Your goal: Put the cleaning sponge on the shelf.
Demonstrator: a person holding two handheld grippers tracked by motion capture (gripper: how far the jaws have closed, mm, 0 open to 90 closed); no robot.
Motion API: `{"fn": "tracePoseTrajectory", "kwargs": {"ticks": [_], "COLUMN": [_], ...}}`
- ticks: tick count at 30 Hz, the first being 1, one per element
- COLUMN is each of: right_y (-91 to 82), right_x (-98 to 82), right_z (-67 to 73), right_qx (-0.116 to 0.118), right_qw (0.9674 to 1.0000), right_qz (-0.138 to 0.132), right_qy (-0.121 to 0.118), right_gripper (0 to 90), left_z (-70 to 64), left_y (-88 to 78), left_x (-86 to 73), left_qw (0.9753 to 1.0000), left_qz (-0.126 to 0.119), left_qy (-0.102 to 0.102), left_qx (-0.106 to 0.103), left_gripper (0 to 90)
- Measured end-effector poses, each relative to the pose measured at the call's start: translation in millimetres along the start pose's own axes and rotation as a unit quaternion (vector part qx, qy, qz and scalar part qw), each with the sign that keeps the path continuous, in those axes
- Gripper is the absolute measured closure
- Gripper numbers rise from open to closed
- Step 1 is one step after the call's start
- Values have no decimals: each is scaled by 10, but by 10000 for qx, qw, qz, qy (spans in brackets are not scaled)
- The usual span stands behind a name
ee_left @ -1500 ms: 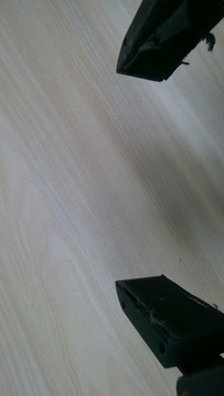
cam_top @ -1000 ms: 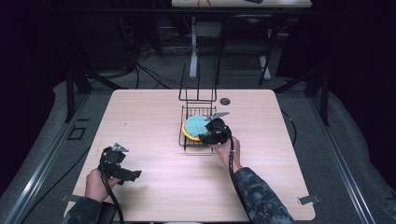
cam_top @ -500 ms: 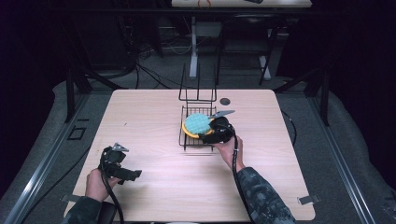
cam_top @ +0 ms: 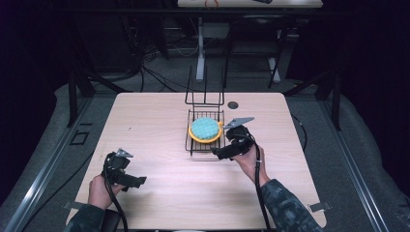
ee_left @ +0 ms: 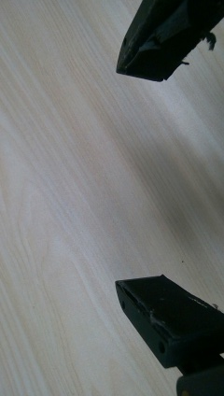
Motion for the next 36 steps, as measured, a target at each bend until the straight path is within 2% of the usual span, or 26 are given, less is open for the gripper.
{"fn": "tracePoseTrajectory", "kwargs": {"ticks": [4, 10, 17, 23, 30, 36], "right_y": [-175, -452, -686, -887, -981, -974], "right_x": [-90, -252, -477, -712, -993, -1342], "right_z": [-34, -78, -117, -184, -272, -339], "right_qx": [-50, -180, -299, -492, -637, -682], "right_qw": [10000, 9997, 9992, 9979, 9959, 9925], "right_qz": [-24, -169, -171, -182, -64, 216], "right_qy": [16, 53, 218, 392, 632, 996], "right_gripper": [0, 0, 0, 0, 0, 0], "left_z": [1, -5, -8, -12, -20, -24], "left_y": [-10, -10, -13, -7, -6, -5], "left_x": [-1, 3, 4, 14, 18, 24], "left_qw": [10000, 10000, 10000, 10000, 10000, 9999], "left_qz": [8, 0, -1, 1, -25, -17], "left_qy": [32, 17, 41, 58, 91, 112], "left_qx": [0, 0, -4, 10, -8, -37], "left_gripper": [0, 0, 0, 0, 0, 0]}}
Point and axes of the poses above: each handheld gripper's, and its own axes: y roughly forward along the jaws, x roughly out of its top, z roughly to its left, the point moved 4 cm from there along y, roughly forward along the jaws, and after that the axes turned 11 degrees about z, right-handed, at the moved point
